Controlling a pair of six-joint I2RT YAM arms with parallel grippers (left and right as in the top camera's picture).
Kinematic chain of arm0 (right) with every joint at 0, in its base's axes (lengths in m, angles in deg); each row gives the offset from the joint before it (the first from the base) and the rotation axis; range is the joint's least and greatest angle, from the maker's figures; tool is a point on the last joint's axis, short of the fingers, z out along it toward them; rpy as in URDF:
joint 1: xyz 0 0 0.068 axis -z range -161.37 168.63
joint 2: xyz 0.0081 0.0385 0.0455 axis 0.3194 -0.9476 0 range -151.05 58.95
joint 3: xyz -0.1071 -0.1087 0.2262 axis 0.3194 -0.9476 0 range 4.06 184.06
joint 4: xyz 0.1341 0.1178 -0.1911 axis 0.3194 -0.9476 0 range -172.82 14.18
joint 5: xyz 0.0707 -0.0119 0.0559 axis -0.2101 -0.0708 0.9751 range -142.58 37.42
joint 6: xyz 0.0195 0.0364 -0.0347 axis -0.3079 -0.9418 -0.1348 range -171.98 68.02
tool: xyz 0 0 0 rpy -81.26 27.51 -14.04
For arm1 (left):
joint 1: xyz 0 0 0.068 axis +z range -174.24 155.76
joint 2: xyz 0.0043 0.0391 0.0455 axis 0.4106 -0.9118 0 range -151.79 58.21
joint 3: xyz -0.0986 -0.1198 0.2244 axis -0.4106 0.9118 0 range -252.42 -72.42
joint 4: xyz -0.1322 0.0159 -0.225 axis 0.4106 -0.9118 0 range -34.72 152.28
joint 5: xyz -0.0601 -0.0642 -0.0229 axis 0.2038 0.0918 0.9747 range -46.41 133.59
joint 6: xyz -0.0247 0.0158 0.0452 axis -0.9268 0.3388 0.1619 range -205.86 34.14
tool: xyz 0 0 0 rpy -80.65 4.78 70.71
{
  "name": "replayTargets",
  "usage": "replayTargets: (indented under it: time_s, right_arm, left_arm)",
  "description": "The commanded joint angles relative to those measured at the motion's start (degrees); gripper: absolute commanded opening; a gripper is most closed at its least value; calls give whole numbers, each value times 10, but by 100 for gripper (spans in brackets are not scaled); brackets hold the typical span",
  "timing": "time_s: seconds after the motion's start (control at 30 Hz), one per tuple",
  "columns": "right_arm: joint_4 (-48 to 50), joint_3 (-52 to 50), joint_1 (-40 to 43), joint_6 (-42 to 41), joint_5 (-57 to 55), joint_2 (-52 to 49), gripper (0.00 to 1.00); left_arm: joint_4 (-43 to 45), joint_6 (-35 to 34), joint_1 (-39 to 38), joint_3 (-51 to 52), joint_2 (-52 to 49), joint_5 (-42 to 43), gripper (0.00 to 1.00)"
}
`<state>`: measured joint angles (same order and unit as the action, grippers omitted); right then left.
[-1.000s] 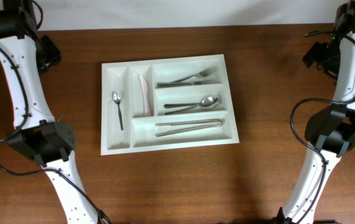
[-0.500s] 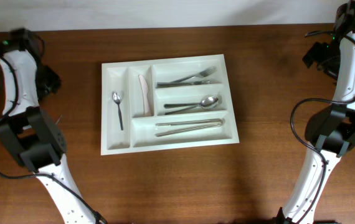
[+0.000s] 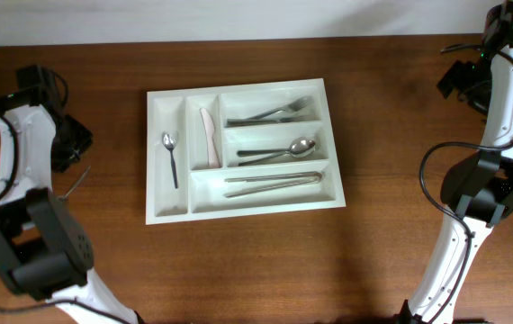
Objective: Pack container
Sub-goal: 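Move the left gripper down to the remaining silver spoon on the table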
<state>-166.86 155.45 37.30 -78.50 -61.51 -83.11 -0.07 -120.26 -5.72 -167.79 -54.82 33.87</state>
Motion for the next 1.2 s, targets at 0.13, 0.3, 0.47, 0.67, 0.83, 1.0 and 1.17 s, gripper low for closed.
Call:
replayTargets:
  time_s: [0.13,0.3,0.47,0.67,0.83,1.0,1.17]
  right_arm:
    - [0,12,1,1,-1,21,99]
    - [0,12,1,1,-1,21,99]
    - [0,12,1,1,-1,21,99]
    - [0,12,1,1,-1,21,99]
    - [0,12,1,1,-1,21,99]
    - [0,12,1,1,-1,21,99]
    - [0,12,1,1,-1,21,99]
  left_arm:
    - [52,-7,48,124,106,-6,43]
    - [111,-2,96,217,144,35,43]
    - [172,24,151,286,144,146,36]
    - [209,66,187,323,144,171,36]
    - [241,112,200,325,144,209,37]
    - [278,135,208,326,144,213,45]
    - [287,135,214,327,139,213,49]
